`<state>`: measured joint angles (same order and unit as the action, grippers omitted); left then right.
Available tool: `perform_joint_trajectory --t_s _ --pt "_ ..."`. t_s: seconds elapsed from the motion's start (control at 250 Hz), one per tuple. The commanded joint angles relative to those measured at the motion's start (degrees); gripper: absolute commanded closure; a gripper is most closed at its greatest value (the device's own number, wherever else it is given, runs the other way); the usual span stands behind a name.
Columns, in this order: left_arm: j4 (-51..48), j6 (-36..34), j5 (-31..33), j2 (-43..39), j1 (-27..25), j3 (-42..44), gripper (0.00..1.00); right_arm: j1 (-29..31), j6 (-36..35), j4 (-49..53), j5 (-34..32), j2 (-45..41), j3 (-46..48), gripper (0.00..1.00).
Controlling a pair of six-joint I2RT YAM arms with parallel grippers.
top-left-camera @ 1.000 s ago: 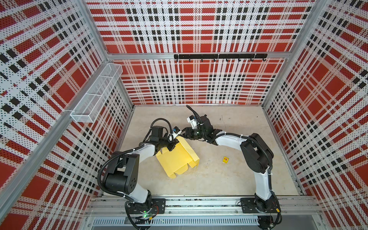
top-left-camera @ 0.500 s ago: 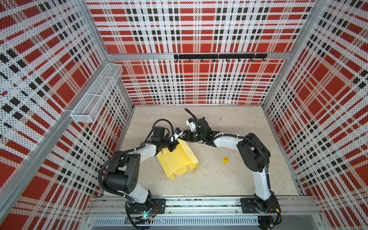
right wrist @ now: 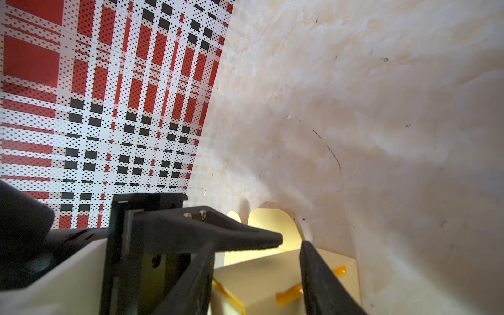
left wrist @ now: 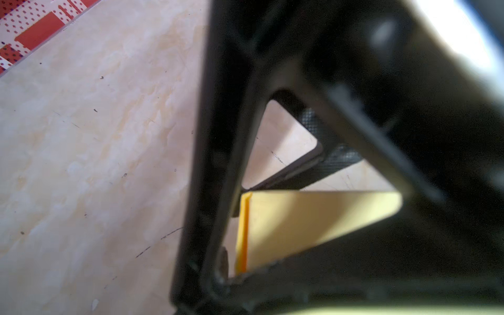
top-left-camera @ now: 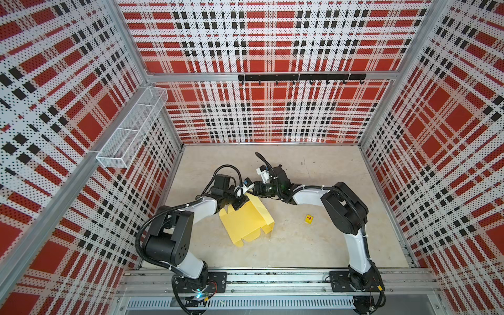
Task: Fold the paper box
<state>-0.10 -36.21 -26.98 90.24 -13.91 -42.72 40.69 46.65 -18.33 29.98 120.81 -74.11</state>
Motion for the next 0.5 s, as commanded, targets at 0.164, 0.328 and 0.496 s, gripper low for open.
perform_joint_trajectory --t_s 0.164,0.328,0.496 --pt "-4.2 -0.8 -3.3 0.0 3.8 -2.8 0.63 -1.4 0.2 0.8 -0.2 1.7 1.5 0.48" --pt "-4.8 -1.1 -10.6 -0.1 4.2 -3.4 0.63 -2.5 1.8 -1.2 1.0 1.5 2.5 0.49" --pt "-5.5 -1.5 -11.4 1.6 3.6 -5.6 0.60 -2.6 1.2 -0.3 1.1 0.7 2.6 0.49"
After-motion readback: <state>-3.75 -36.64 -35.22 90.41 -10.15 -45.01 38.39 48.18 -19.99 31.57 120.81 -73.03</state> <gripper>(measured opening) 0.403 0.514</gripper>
